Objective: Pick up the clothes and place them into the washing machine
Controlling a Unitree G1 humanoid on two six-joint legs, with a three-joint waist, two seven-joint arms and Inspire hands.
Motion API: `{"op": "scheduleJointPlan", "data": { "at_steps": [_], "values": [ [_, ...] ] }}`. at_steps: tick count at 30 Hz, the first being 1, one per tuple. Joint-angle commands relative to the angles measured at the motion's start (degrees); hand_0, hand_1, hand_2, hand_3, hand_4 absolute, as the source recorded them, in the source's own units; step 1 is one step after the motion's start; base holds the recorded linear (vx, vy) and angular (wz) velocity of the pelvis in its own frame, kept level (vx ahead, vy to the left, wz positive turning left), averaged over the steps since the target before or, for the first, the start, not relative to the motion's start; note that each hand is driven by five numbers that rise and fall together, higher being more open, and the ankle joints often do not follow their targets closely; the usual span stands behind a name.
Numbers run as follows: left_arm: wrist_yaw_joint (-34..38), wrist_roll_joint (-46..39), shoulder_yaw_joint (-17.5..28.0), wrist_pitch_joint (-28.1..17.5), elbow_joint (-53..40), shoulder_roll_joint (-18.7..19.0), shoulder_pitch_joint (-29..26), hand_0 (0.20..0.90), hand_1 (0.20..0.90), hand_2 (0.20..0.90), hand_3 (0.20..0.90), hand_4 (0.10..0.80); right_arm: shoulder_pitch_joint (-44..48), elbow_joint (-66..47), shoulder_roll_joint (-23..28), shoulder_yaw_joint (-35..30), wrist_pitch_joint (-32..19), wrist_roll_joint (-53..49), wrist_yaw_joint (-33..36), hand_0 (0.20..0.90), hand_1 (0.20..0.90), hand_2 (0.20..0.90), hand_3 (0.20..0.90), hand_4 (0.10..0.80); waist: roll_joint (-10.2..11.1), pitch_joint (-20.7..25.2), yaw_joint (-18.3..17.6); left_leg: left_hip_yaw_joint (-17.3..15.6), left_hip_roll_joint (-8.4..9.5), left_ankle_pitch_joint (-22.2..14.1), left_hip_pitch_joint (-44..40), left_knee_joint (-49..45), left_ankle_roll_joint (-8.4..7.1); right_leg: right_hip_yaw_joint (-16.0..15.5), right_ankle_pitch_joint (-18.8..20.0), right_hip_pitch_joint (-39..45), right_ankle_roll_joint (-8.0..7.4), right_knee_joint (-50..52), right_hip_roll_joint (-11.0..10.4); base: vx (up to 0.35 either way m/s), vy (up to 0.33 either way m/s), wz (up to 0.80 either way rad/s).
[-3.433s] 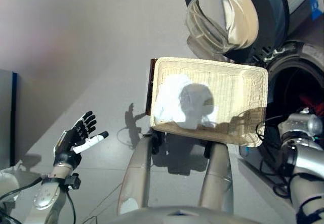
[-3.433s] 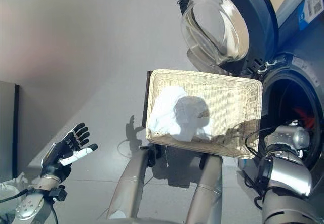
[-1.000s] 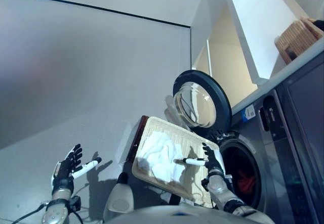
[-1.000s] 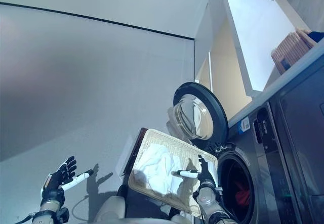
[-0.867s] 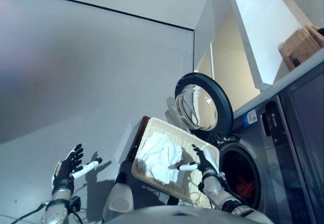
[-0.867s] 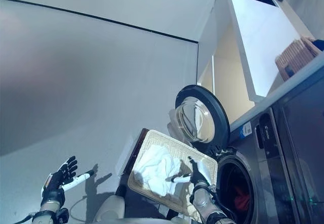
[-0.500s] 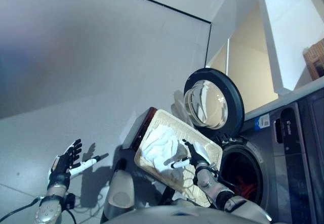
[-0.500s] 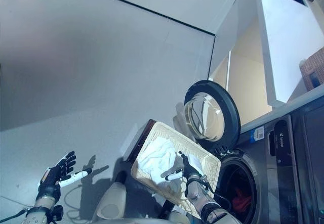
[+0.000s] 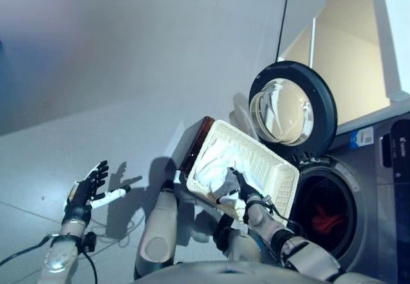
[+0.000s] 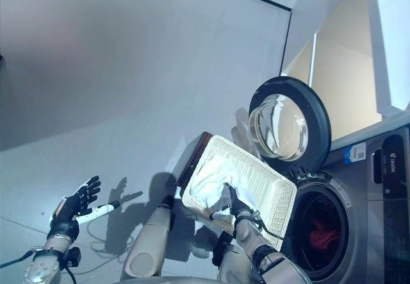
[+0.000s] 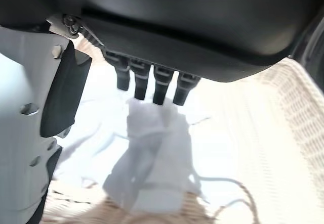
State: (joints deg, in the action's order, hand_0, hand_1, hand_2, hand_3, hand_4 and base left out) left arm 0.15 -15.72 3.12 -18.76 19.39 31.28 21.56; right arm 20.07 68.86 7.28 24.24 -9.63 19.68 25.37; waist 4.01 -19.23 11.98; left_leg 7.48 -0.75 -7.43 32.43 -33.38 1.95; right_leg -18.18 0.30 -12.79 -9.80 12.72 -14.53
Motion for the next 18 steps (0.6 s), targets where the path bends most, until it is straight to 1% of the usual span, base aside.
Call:
{"op": "scheduleJointPlan", "data": {
  "at_steps": [1,4,9,15,18],
  "values": [
    [0.7,-2.1,0.0,-4.5,-6.1,2.9,2.1,0.900,0.900,0.900,0.900,0.800,2.9,-0.9,1.9,-0.8,-0.6,-1.4,4.5,0.900,0.900,0.900,0.900,0.800,-1.6,2.1,1.3,-0.8,-0.52,3.2,-0.2,6.5,-3.34,0.3,1.1,-4.0,-0.85,3.6,-1.8,-0.030,0.000,0.16],
    [0.9,-2.4,-0.4,-4.5,-6.1,3.4,2.4,0.900,0.900,0.900,0.900,0.800,4.3,-0.6,1.6,-1.5,-0.3,-2.2,5.6,0.900,0.900,0.900,0.900,0.800,-1.7,2.3,1.7,-0.4,-0.48,3.8,0.1,7.2,-3.31,-0.1,1.5,-4.3,-0.88,3.2,-1.9,-0.010,-0.026,0.07],
    [1.6,-2.2,-1.1,-4.7,-5.7,4.4,2.1,0.900,0.900,0.900,0.900,0.800,5.4,-0.1,0.9,-2.4,-0.2,-3.0,8.0,0.900,0.900,0.900,0.900,0.800,-0.7,3.1,2.0,0.2,-0.41,4.5,-0.5,9.3,-3.32,-1.2,2.0,-3.6,-1.16,2.0,-1.8,0.024,-0.035,0.18],
    [1.7,-1.7,-1.1,-4.1,-4.9,5.0,1.7,0.900,0.900,0.900,0.900,0.800,5.9,0.1,0.5,-1.2,-0.3,-3.2,7.1,0.900,0.900,0.900,0.900,0.800,0.2,3.8,1.9,0.6,-0.73,5.2,-1.3,11.5,-3.56,-2.1,2.3,-3.1,-1.20,1.1,-1.7,0.024,-0.037,-0.04],
    [0.9,-2.2,-1.0,-4.1,-5.2,5.2,2.1,0.900,0.900,0.900,0.900,0.800,6.2,1.1,0.9,-0.9,-0.1,-2.8,6.3,0.900,0.900,0.900,0.900,0.800,0.4,3.9,2.2,0.7,-0.72,5.2,-1.5,11.6,-3.41,-2.4,2.4,-2.9,-1.27,1.0,-1.8,0.017,-0.033,0.03]
  ]
}}
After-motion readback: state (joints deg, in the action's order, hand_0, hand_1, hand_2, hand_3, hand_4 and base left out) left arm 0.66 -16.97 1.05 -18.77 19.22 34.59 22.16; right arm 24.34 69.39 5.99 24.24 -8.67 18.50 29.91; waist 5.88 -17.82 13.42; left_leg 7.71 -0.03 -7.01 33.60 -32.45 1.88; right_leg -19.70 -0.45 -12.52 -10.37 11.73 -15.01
